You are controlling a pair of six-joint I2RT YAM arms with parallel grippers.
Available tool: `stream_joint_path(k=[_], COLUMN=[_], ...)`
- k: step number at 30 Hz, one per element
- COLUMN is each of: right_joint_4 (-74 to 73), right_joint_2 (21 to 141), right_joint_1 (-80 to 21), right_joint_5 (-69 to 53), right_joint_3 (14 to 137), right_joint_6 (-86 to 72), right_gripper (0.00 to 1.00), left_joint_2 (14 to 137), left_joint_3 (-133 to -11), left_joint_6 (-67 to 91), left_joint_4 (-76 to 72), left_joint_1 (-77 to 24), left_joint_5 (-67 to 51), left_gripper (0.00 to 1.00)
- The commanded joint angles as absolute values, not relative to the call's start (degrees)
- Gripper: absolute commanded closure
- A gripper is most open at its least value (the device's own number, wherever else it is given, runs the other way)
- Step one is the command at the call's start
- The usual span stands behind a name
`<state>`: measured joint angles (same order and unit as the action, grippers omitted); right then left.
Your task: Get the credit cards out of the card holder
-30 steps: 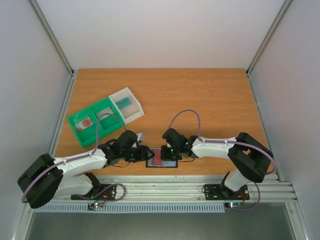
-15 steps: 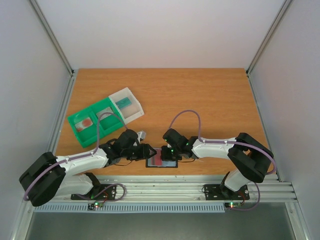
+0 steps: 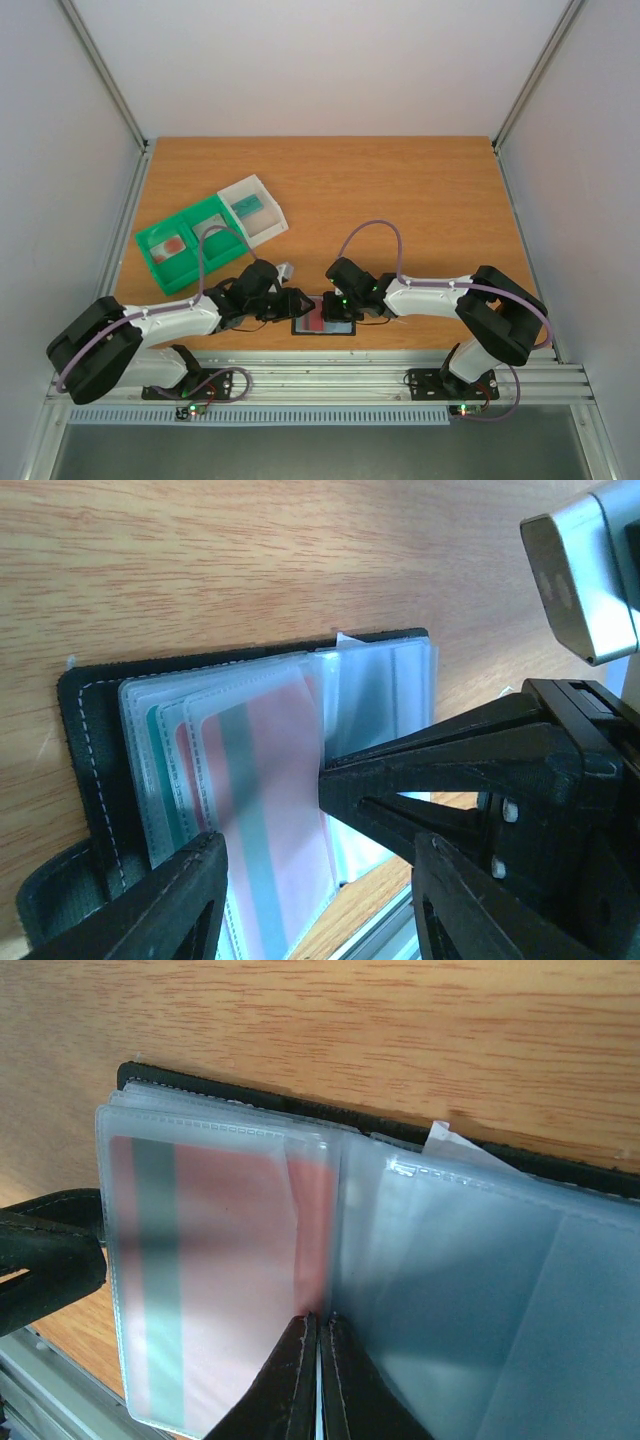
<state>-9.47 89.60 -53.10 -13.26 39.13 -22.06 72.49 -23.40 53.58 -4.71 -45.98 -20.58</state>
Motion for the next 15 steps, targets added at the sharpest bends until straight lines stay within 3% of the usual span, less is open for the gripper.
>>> stream_joint_path(k=[1,15], right_joint_4=[-12.74,-12.92], right_joint_2=[90.3,90.18], right_joint_1=[-53.6,-53.59], right_joint_5=[-10.83,-10.46], right_joint_3=[37.69,37.66], right_joint_6=[-22.49,-22.67], right_gripper=[0.96,0.96], left_joint_2=[73.21,75.37], left_joint_3=[-22.59,-23.03], left_joint_6=[53.45,53.99], left_joint_4=[-8.63,-10.09], left_joint_1=[-45.88,-45.92], left_joint_5=[-19.86,-20.46], left_gripper=[0.48,0.47])
